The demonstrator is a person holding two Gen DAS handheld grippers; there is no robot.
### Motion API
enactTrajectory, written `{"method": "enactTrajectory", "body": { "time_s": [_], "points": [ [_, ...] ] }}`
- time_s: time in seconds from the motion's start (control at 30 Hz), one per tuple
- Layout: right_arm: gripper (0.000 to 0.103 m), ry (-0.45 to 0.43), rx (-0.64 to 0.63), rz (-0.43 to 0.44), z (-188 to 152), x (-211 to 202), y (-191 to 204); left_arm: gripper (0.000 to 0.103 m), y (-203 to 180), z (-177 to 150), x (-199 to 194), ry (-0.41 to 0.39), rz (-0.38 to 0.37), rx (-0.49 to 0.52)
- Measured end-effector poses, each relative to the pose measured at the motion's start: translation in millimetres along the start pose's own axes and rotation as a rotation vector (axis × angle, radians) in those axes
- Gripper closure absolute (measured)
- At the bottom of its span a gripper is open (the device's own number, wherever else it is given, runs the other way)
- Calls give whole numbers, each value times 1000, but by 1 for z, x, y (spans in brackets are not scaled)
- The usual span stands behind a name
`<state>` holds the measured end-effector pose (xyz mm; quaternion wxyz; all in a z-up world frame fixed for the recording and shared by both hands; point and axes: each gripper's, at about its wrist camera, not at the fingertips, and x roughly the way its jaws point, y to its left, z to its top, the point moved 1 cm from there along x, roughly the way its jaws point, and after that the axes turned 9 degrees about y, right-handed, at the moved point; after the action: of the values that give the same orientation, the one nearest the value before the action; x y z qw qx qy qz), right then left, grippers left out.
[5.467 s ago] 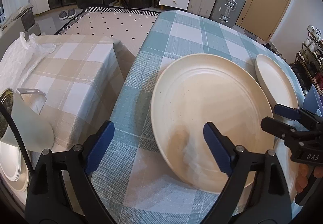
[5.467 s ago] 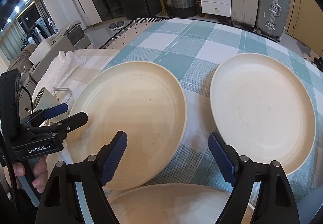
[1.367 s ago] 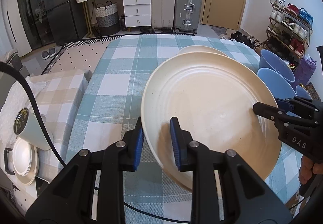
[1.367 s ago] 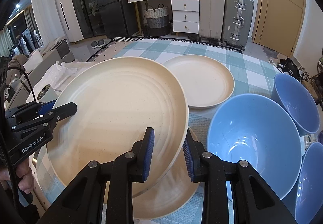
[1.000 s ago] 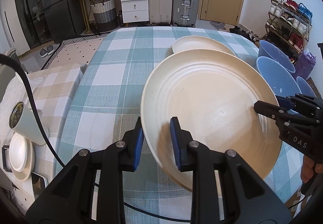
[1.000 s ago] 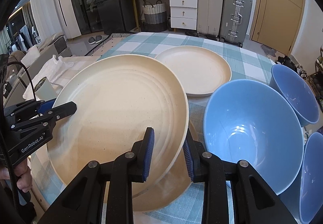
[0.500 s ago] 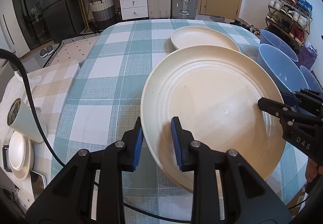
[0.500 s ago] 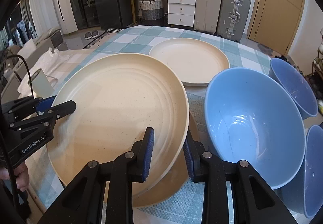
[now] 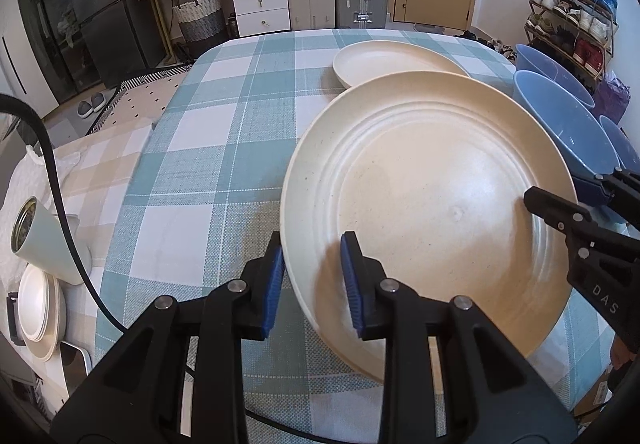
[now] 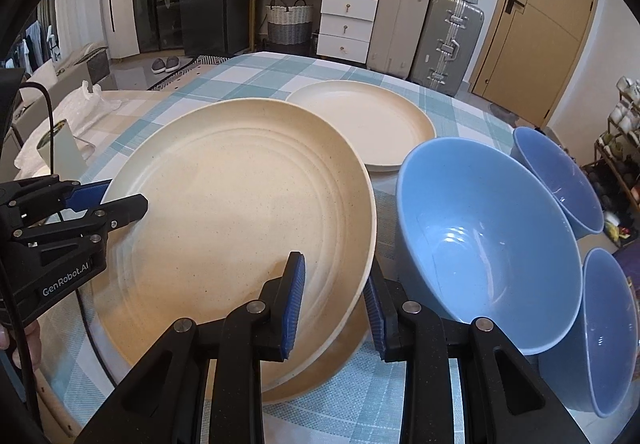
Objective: Organize plates and bowls
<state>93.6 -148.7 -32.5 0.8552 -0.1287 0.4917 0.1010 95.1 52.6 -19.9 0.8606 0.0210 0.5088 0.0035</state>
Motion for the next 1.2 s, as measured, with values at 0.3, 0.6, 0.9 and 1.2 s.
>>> {"method": "enactTrajectory", "body": {
  "time_s": [0.3, 0.6, 0.9, 1.2],
  "points": [
    [73, -5, -18, -72, -8, 3, 4, 78, -13, -2, 11, 8, 21, 28],
    [71, 0, -37, -146, -11, 9, 5, 78, -19, -2, 20, 23, 28, 46],
    [70, 13, -59, -187, -14, 18, 6, 78, -24, -3, 25, 28, 48, 71],
    [69, 41, -56, -184, -19, 24, 5, 78, -26, -5, 33, 34, 42, 75]
  ]
}}
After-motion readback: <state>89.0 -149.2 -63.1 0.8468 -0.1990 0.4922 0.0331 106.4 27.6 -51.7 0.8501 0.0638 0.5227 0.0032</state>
